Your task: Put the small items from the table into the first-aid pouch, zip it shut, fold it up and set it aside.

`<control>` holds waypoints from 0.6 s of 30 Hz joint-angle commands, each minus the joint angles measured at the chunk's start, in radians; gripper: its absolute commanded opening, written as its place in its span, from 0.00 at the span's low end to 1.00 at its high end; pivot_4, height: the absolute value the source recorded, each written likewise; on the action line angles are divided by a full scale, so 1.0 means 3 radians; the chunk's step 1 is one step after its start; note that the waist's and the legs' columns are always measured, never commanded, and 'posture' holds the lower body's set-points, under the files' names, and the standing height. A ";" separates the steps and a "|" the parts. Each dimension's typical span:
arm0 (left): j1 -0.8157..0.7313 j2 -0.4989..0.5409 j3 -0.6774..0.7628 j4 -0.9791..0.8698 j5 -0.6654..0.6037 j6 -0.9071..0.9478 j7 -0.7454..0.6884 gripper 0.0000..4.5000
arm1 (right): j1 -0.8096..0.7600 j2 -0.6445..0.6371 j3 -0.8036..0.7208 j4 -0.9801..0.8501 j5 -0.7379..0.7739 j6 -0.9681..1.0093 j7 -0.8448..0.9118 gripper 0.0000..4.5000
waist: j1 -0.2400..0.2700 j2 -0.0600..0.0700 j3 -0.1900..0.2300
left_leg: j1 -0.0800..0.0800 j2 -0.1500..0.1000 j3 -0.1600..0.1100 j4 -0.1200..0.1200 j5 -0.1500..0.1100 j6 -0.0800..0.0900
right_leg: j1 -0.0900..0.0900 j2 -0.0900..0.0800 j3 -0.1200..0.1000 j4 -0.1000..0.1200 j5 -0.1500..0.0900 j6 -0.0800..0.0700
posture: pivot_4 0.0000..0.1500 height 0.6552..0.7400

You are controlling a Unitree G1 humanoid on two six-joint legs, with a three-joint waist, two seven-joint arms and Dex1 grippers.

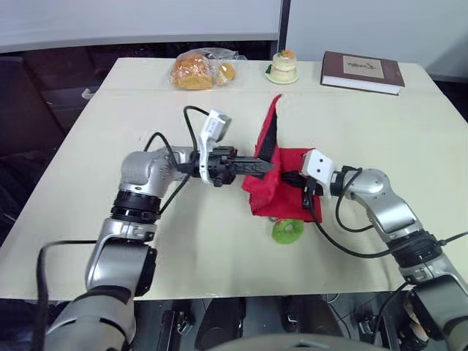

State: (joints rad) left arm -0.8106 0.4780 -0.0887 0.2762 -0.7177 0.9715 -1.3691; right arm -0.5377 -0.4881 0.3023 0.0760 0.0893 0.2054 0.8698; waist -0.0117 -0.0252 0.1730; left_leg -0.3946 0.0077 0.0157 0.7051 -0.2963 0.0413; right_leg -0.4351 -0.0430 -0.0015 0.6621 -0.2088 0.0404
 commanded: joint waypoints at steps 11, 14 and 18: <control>-0.0021 -0.0255 -0.0133 0.0345 0.0230 -0.0334 -0.0171 0.00 | 0.0882 -0.0192 -0.1196 -0.1370 0.1116 0.0736 -0.0080 0.00 | 0.0025 0.0003 0.0002 | -0.0008 -0.0003 -0.0006 0.0000 -0.0002 0.0004 | 0.0000 -0.0001 -0.0004 -0.0006 0.0000 0.0000 | 1.00 0.87; -0.0040 -0.0383 -0.0164 0.0394 0.0279 -0.0343 -0.0092 0.00 | 0.1198 -0.0426 -0.1556 -0.1591 0.1244 0.0739 -0.0027 0.00 | 0.0037 0.0004 0.0003 | -0.0007 -0.0003 -0.0007 0.0000 -0.0003 0.0006 | 0.0000 -0.0001 -0.0005 -0.0005 0.0000 0.0000 | 1.00 0.87; -0.0082 -0.0542 -0.0205 0.0514 0.0374 -0.0276 0.0069 0.00 | 0.1718 -0.0652 -0.2103 -0.1824 0.1473 0.0676 0.0140 0.00 | 0.0057 0.0012 0.0001 | -0.0007 -0.0003 -0.0006 0.0000 -0.0004 0.0007 | 0.0000 0.0002 -0.0003 -0.0006 -0.0001 0.0001 | 1.00 0.87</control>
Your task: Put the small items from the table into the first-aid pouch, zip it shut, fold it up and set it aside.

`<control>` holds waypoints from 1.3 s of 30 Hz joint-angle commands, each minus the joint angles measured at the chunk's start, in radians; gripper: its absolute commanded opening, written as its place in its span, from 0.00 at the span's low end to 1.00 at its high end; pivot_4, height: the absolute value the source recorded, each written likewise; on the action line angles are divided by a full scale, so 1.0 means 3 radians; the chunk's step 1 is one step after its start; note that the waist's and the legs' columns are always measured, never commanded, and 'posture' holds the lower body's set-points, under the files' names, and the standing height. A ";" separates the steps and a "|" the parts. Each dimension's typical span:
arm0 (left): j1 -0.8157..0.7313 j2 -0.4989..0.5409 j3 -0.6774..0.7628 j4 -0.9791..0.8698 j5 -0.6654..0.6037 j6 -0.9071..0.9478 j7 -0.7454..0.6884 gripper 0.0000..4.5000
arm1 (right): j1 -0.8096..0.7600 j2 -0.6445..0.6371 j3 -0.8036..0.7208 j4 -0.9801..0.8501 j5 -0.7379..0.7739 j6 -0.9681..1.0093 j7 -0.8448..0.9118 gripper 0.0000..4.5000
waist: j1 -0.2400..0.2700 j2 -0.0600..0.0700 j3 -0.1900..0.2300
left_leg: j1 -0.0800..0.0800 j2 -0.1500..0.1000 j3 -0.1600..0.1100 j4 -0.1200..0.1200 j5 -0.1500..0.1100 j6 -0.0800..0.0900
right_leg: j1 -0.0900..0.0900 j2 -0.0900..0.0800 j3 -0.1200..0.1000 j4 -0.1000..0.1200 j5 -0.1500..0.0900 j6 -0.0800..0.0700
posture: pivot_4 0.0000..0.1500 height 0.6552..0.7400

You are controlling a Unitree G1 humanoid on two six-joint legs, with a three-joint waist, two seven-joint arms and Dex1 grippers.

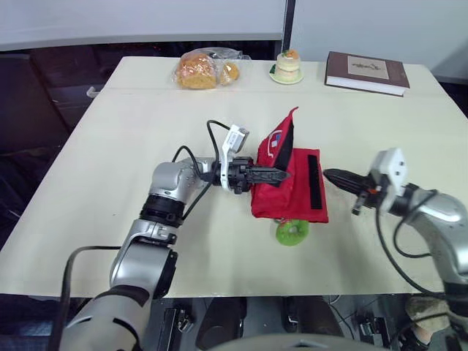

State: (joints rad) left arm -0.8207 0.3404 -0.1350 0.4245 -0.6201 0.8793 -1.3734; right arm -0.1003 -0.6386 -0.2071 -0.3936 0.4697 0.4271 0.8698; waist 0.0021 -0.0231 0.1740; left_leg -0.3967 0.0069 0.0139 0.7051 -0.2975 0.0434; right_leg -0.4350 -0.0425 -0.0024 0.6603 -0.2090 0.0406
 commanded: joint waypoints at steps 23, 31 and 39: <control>-0.0245 -0.0436 -0.0072 0.0637 0.0399 -0.0264 0.0025 0.99 | 0.1233 -0.0307 -0.1410 -0.0903 0.0942 0.0145 -0.0128 1.00 | 0.0043 0.0006 -0.0002 | 0.0004 0.0000 0.0000 0.0000 0.0000 0.0000 | 0.0006 0.0003 0.0001 -0.0004 -0.0001 0.0001 | 1.00 0.87; -0.0207 -0.0450 -0.0047 0.0593 0.0346 -0.0152 0.0001 0.99 | 0.1294 -0.0310 -0.1439 -0.0930 0.0961 0.0123 -0.0157 1.00 | 0.0041 0.0006 -0.0003 | 0.0005 0.0000 -0.0001 0.0000 0.0000 0.0001 | 0.0007 0.0003 0.0001 -0.0004 -0.0001 0.0001 | 1.00 0.87; -0.0153 -0.0543 -0.0003 0.0432 0.0360 -0.0132 0.0182 0.99 | 0.1439 -0.0331 -0.1538 -0.0990 0.1073 0.0118 -0.0096 1.00 | 0.0047 0.0006 -0.0003 | 0.0004 0.0000 -0.0002 0.0000 0.0000 0.0001 | 0.0007 0.0003 0.0001 -0.0005 -0.0001 0.0001 | 1.00 0.87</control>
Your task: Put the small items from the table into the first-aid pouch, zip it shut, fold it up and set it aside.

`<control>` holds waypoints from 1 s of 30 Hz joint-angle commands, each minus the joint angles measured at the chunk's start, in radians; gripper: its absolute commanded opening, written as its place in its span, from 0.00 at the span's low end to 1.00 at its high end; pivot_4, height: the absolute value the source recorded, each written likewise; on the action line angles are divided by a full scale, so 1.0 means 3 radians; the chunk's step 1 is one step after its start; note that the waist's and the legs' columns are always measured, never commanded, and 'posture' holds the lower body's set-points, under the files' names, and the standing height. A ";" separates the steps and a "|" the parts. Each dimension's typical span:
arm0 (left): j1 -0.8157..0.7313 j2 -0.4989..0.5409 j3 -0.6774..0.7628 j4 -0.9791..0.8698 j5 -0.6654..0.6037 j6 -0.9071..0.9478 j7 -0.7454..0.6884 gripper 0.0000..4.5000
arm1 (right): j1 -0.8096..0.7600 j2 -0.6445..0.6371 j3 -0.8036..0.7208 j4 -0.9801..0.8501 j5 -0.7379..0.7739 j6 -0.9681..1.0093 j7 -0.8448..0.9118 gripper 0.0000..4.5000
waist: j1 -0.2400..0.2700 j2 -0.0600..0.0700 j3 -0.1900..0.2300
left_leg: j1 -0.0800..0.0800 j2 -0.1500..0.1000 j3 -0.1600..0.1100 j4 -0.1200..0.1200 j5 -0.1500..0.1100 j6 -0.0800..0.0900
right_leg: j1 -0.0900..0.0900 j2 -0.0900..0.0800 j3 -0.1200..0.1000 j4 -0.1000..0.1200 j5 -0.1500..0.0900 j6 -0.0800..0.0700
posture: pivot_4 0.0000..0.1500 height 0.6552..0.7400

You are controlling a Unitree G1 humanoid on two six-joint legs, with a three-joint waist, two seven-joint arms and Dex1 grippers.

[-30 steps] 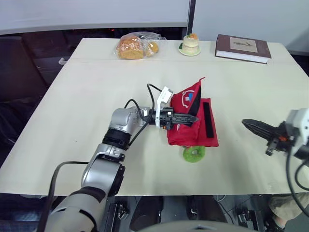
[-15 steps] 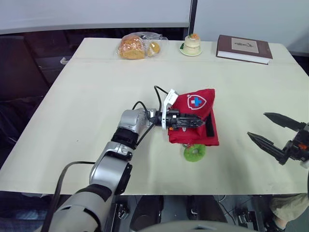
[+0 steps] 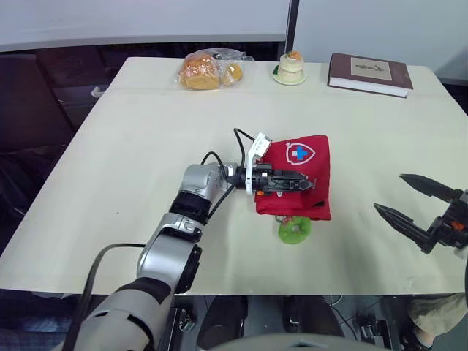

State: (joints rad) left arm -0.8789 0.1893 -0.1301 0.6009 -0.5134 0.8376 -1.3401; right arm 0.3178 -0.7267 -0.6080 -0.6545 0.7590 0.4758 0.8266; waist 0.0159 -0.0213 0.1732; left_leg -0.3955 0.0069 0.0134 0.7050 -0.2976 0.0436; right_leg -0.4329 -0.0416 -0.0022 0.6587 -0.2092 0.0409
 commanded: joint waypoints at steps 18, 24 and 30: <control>0.0538 0.0264 -0.1086 -0.1171 0.1022 -0.1049 0.0406 0.02 | 0.0411 -0.0019 -0.0344 -0.0166 0.0096 -0.0171 0.0195 1.00 | 0.0001 0.0004 -0.0003 | 0.0004 0.0002 0.0001 -0.0001 0.0000 0.0000 | 0.0003 -0.0001 0.0002 -0.0002 0.0000 0.0000 | 1.00 0.87; 0.0430 0.0166 -0.0772 -0.1273 0.0718 -0.1272 0.0228 0.02 | 0.0475 -0.0002 -0.0386 -0.0157 0.0099 -0.0221 0.0201 1.00 | -0.0001 0.0003 -0.0002 | 0.0002 0.0002 0.0000 -0.0001 0.0000 0.0000 | 0.0003 0.0000 0.0000 -0.0003 0.0000 0.0000 | 1.00 0.87; 0.0150 -0.0129 -0.0374 -0.1111 0.0501 -0.1406 0.0442 0.02 | 0.0511 0.0012 -0.0395 -0.0159 0.0104 -0.0255 0.0198 1.00 | 0.0005 0.0002 -0.0001 | -0.0001 0.0001 -0.0002 0.0000 0.0000 0.0000 | 0.0003 -0.0001 -0.0002 -0.0005 0.0000 0.0000 | 1.00 0.87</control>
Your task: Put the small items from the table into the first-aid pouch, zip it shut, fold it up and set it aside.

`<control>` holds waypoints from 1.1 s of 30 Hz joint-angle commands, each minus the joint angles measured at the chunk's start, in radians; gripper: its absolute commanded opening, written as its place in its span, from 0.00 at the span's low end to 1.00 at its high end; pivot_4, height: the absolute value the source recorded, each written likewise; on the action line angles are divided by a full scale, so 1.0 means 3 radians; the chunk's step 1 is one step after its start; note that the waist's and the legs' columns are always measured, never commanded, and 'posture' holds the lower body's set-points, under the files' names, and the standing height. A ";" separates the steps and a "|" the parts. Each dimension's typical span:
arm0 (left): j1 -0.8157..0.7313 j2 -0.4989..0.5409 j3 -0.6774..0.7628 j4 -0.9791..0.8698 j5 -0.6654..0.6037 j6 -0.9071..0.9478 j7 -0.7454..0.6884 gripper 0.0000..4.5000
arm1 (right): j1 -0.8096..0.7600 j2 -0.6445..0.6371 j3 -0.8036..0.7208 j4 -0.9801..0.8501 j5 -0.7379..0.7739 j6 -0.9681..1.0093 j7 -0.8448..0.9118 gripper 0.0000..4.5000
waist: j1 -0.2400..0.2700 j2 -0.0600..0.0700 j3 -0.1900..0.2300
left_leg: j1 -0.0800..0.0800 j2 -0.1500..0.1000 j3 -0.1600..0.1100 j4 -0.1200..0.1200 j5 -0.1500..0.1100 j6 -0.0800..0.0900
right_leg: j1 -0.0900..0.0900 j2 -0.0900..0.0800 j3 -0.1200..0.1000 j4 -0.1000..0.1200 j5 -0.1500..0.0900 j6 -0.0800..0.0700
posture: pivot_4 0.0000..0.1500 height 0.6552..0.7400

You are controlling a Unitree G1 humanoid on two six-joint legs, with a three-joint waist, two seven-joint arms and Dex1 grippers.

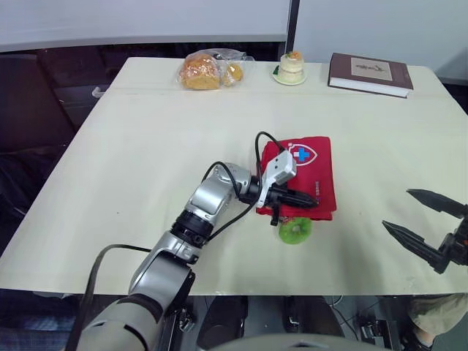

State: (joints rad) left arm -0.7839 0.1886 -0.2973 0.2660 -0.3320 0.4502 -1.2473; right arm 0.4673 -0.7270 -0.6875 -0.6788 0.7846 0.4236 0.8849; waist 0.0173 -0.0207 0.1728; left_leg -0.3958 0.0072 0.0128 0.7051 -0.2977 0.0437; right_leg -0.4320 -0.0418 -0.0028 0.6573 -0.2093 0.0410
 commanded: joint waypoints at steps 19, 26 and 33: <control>0.0087 -0.0069 -0.1029 0.1102 0.1458 -0.1553 0.0184 0.02 | 0.0216 0.0079 -0.0270 -0.0118 -0.0042 -0.0208 0.0032 1.00 | -0.0003 0.0004 -0.0058 | 0.0014 0.0002 0.0002 -0.0002 -0.0003 0.0004 | 0.0014 0.0006 0.0007 -0.0008 -0.0010 -0.0008 | 1.00 0.87; -0.0028 -0.0267 -0.0520 0.0816 0.0815 -0.1192 -0.0108 0.02 | 0.0257 0.0101 -0.0294 -0.0129 -0.0015 -0.0205 0.0008 1.00 | -0.0004 0.0009 -0.0067 | 0.0017 0.0002 0.0003 -0.0003 -0.0004 0.0006 | 0.0018 0.0006 0.0007 -0.0009 -0.0016 -0.0003 | 1.00 0.87; -0.0437 -0.0346 -0.0071 0.0816 0.0510 -0.0969 -0.0035 0.02 | 0.0211 0.0106 -0.0250 -0.0103 -0.0022 -0.0217 -0.0020 1.00 | -0.0003 0.0008 -0.0062 | 0.0007 0.0001 0.0002 -0.0002 -0.0004 0.0006 | 0.0010 0.0006 0.0006 -0.0009 -0.0013 0.0000 | 1.00 0.87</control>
State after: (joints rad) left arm -0.8710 0.0991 -0.3538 0.5163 -0.1582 0.1701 -1.2745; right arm 0.5359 -0.7003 -0.7281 -0.6912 0.7654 0.3814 0.8839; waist 0.0164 -0.0183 0.1541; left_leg -0.3939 0.0072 0.0134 0.7045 -0.2989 0.0456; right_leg -0.4291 -0.0399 -0.0008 0.6544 -0.2122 0.0426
